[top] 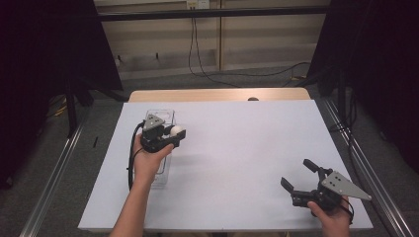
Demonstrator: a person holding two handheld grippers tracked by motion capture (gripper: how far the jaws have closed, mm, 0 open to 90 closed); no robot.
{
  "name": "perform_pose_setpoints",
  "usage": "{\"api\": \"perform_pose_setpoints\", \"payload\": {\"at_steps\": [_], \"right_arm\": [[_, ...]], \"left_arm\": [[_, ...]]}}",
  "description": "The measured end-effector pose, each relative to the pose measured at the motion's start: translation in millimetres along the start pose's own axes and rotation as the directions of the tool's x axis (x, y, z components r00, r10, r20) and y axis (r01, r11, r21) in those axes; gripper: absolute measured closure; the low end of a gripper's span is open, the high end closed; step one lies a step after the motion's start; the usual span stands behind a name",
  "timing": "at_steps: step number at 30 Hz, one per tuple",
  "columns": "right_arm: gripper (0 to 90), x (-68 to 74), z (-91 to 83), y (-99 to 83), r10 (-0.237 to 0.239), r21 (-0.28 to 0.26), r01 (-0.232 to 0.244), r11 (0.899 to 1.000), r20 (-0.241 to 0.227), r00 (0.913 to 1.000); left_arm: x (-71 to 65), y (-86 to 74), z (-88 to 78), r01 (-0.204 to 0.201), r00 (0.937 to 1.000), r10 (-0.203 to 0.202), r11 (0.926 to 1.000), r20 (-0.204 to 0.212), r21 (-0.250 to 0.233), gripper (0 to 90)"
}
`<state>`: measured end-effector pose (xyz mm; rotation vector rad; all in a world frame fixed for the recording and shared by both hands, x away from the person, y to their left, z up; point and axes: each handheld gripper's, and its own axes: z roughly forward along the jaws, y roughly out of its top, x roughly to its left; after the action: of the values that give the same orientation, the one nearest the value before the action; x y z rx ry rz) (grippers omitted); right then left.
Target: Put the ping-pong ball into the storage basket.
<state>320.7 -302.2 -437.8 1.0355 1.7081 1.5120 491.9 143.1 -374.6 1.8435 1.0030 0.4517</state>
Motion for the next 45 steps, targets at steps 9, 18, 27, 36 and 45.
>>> {"api": "perform_pose_setpoints", "payload": {"at_steps": [9, 18, 27, 36, 45], "right_arm": [[1.3, 0.4, -0.1, 0.1, 0.003, 0.001, -0.003, 1.0, 0.002, 1.0], [1.3, 0.2, 0.0, 0.1, 0.0, -0.005, 0.0, 1.0, 0.004, 1.0], [1.3, 0.3, -0.4, 0.3, -0.001, -0.001, 0.001, 1.0, 0.005, 1.0], [1.3, 0.7, 0.2, 0.1, 0.003, 0.0, -0.003, 1.0, 0.002, 1.0], [1.3, 0.7, 0.2, 0.2, 0.002, 0.001, -0.002, 1.0, 0.004, 1.0]], "left_arm": [[3.8, -0.3, -3.1, 0.007, 1.0, -0.007, 1.0, -0.005, 0.004, 51.1], [8.1, -1.1, -6.9, 0.012, 0.9997, -0.012, 0.9999, -0.022, -0.002, 51.1], [11.3, -2.6, -9.0, 0.019, 0.9995, -0.019, 0.9998, -0.025, -0.006, 51.1], [15.6, -3.5, -12.4, 0.017, 0.9993, -0.017, 0.9999, -0.034, -0.001, 51.1], [19.3, -6.2, -14.6, 0.018, 0.9988, -0.018, 0.9998, -0.046, 0.009, 51.1]]}}
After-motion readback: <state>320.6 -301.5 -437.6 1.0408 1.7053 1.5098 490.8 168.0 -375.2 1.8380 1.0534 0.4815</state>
